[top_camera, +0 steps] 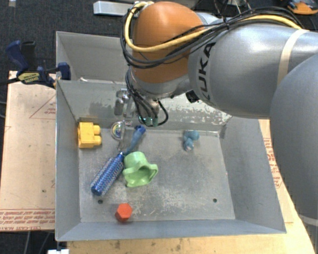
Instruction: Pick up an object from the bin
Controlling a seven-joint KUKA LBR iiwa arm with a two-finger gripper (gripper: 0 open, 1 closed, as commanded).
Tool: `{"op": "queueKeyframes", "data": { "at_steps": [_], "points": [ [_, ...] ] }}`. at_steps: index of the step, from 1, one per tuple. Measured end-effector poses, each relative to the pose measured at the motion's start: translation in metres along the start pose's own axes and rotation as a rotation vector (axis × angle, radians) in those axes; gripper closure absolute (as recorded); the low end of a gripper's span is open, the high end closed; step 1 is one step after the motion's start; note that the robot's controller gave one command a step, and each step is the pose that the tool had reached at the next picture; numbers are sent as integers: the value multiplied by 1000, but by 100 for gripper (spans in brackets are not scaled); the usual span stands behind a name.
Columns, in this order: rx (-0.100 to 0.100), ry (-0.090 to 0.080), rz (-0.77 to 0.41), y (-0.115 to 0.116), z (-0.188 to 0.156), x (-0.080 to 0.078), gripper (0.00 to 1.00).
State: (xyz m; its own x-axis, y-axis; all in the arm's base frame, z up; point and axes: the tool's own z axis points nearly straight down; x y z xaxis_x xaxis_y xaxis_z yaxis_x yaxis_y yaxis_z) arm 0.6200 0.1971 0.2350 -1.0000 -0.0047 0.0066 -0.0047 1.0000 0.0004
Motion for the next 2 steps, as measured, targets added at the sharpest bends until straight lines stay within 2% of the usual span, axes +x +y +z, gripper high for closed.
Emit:
{"op": "queueKeyframes", "data": {
  "at_steps": [1, 2],
  "points": [
    [3, 2, -12, -49, 79, 29, 0],
    [0, -2, -80, -28, 170, 24, 0]
  ]
}}
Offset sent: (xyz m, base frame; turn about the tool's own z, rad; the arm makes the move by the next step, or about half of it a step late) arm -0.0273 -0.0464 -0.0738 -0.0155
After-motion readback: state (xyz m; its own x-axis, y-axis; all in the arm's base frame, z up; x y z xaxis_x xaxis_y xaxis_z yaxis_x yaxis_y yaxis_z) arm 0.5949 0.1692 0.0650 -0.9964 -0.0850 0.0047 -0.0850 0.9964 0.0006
